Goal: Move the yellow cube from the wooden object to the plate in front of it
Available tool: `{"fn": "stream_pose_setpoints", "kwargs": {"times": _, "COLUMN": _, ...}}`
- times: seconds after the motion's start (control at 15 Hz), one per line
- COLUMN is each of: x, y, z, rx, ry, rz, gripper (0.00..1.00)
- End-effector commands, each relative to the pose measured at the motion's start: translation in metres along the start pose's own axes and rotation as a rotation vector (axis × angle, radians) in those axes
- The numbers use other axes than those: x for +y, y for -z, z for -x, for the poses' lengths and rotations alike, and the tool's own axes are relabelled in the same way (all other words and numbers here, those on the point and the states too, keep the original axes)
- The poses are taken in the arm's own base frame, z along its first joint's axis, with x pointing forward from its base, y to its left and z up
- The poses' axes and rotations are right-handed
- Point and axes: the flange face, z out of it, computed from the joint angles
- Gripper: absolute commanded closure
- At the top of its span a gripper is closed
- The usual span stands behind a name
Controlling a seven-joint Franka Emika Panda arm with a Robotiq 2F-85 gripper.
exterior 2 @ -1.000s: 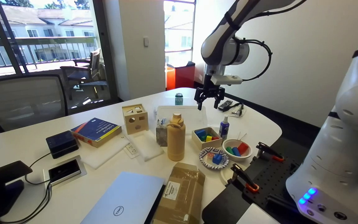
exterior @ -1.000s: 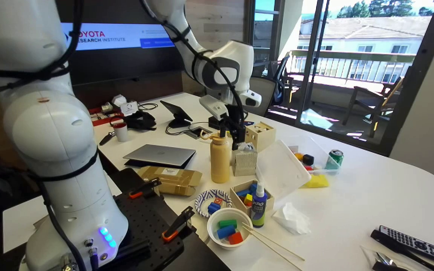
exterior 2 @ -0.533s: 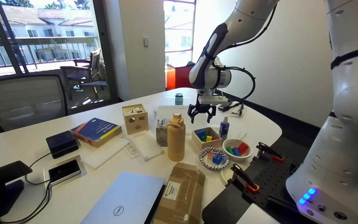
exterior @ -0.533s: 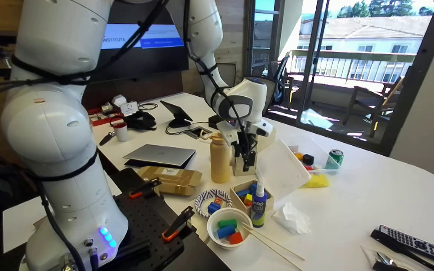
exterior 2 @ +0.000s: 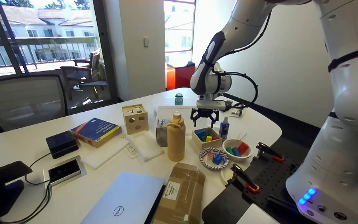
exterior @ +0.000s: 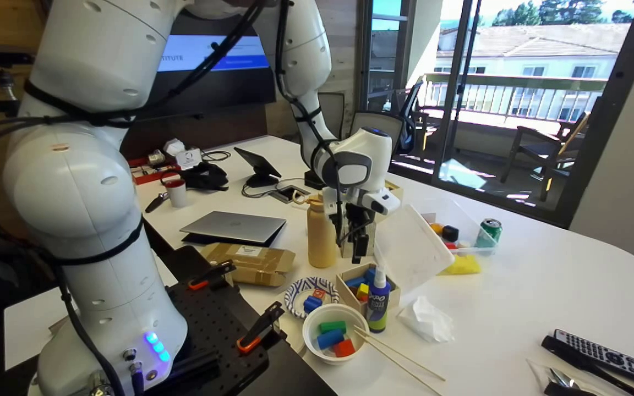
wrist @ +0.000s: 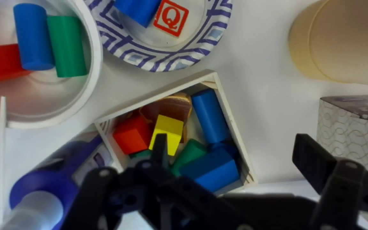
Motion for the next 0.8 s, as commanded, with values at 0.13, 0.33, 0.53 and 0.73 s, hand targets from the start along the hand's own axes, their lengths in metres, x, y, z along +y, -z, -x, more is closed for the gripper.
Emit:
{"fn": "stream_pose_setpoints", "kwargs": {"times": 0.13, "x": 0.019, "y": -0.029, "z": -0.009, "rx": 0.04, "ry": -0.16, "rz": 0.026, "gripper": 0.0}}
{"fn": "stream_pose_setpoints", "kwargs": {"times": 0.33, "x": 0.023, "y": -0.045, "z": -0.012, "rx": 0.036, "ry": -0.196, "rz": 0.044, "gripper": 0.0}}
{"fn": "stream_pose_setpoints", "kwargs": {"times": 0.53, "x": 0.025, "y": -0.055, "z": -0.013, "rx": 0.03, "ry": -0.228, "rz": 0.057, "gripper": 0.0}}
{"fn": "stream_pose_setpoints", "kwargs": {"times": 0.73, "x": 0.025, "y": -0.064, "z": -0.014, "rx": 0.026, "ry": -0.247, "rz": 0.069, "gripper": 0.0}}
